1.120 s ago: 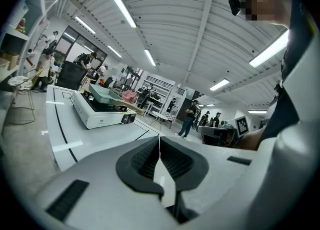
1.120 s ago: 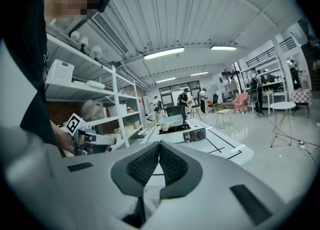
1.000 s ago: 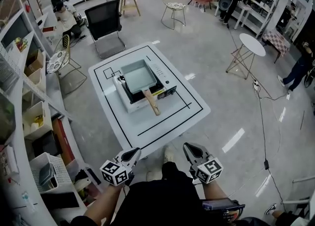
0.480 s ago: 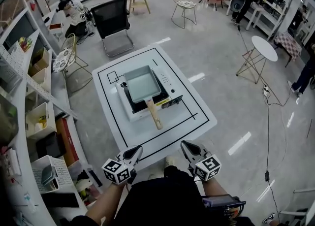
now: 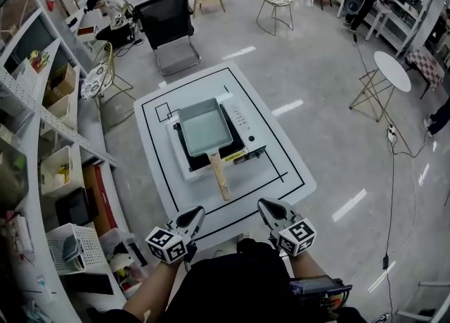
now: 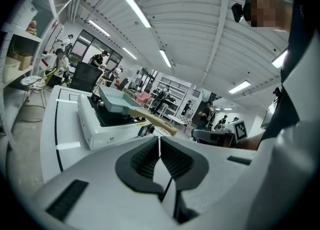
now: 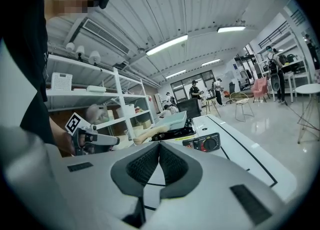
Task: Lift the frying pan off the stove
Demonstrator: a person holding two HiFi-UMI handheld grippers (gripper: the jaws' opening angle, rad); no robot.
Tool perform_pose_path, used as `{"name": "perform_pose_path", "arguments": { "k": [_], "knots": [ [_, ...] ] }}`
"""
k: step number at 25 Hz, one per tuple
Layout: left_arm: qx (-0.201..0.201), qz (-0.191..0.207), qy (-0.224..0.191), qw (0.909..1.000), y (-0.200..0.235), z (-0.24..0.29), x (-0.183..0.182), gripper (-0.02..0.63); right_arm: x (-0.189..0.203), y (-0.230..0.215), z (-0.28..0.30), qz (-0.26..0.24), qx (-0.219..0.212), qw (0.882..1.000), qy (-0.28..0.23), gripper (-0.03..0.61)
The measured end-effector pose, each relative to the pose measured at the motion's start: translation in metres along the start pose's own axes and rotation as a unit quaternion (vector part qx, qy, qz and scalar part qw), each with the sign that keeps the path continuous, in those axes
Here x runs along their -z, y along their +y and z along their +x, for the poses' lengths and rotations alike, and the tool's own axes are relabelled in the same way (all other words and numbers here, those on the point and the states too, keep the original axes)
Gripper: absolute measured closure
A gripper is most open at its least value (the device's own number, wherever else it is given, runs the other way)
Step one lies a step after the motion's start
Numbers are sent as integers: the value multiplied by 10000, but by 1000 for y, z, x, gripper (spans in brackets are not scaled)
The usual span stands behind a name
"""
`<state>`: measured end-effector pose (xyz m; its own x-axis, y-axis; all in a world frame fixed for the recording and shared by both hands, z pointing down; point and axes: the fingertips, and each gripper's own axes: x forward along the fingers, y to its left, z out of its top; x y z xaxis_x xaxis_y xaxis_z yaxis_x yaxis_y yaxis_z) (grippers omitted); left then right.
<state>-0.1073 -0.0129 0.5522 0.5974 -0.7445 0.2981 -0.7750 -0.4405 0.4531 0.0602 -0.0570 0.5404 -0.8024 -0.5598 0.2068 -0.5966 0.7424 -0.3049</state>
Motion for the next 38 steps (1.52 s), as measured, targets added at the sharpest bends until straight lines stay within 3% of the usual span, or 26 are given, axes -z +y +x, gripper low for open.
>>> {"name": "perform_pose_path", "arguments": {
  "k": [5,12,14,16,19,22,27,31,35,38],
  "knots": [
    [-267,-265,-120,9992,15,14,-12,600,-3,-20,20,66,-188,9998,48,554],
    [-573,-286,-120,9979,23,30,-21,598,-10,-41,39,21,-549,9983,172,554],
    [-642,-472,-195,9966,25,34,-24,597,-12,-47,46,13,-652,9976,210,554],
    [-675,-936,-345,9927,30,37,-27,597,-13,-50,53,23,-767,9967,249,554],
    [-683,-2027,-662,9746,45,38,-27,572,-14,-53,63,38,-927,9952,304,554],
    [-584,-2717,-832,9570,52,41,-31,518,-16,-54,72,69,-1075,9937,306,554],
    [-370,-3102,-853,9461,50,58,-41,471,-15,-58,78,96,-1261,9911,403,554],
    [-107,-3822,-961,9190,45,72,-46,428,-12,-58,80,94,-1295,9902,508,554],
    [275,-3890,-949,9159,44,88,-58,386,-11,-57,82,66,-1308,9896,602,552],
    [624,-4265,-994,8968,41,99,-61,377,-9,-55,84,83,-1328,9891,633,552]
  ]
}}
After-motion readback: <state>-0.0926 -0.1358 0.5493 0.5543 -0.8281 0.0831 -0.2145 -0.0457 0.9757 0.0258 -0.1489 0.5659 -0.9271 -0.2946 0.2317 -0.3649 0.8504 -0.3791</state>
